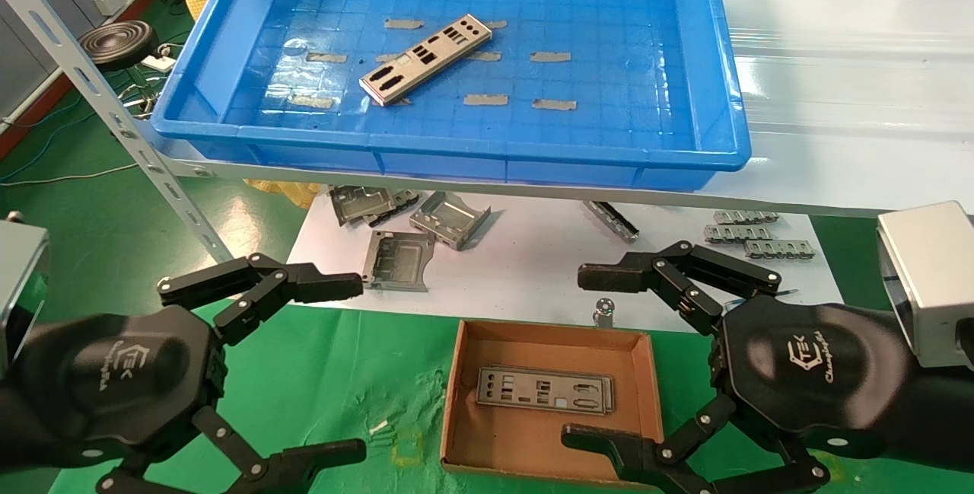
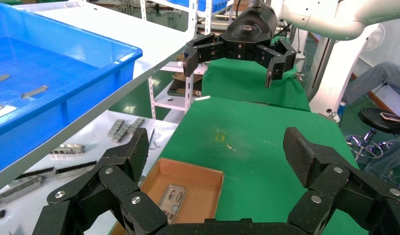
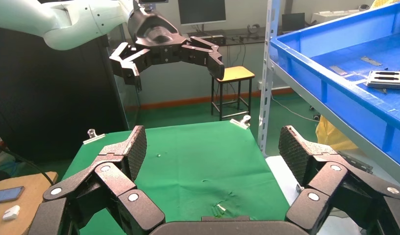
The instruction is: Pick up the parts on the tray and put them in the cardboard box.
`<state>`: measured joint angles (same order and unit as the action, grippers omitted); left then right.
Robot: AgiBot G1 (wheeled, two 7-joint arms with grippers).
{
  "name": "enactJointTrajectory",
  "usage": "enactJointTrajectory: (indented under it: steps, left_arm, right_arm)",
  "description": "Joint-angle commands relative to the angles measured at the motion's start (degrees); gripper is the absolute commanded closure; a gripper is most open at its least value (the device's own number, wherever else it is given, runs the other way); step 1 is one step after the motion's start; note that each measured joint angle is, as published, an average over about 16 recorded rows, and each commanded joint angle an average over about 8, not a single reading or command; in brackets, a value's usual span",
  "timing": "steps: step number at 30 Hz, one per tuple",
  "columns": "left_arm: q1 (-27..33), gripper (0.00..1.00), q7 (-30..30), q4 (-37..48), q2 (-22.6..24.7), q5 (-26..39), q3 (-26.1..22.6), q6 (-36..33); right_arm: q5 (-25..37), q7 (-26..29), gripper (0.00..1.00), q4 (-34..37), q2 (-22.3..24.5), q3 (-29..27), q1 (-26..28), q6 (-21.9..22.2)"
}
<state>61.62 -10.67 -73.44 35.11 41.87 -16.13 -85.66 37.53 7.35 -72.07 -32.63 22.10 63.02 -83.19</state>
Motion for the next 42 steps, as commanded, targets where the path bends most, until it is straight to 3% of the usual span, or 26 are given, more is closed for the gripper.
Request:
enactJointTrajectory:
  steps: [1, 8, 16, 42]
  left_arm:
    - [0.00, 0.00, 0.00, 0.00, 0.00, 0.00, 0.00, 0.00]
    - [0.00, 0.00, 0.00, 0.00, 0.00, 0.00, 0.00, 0.00]
    - [0.00, 0.00, 0.00, 0.00, 0.00, 0.00, 0.00, 0.00]
    - [0.00, 0.00, 0.00, 0.00, 0.00, 0.00, 0.00, 0.00]
  right_arm:
    - [0.00, 0.00, 0.00, 0.00, 0.00, 0.00, 0.00, 0.00]
    - [0.00, 0.00, 0.01, 0.00, 0.00, 0.00, 0.00, 0.00]
    - [0.00, 0.00, 1.00, 0.00, 0.00, 0.00, 0.00, 0.00]
    - [0.00, 0.00, 1.00, 0.00, 0.00, 0.00, 0.00, 0.00]
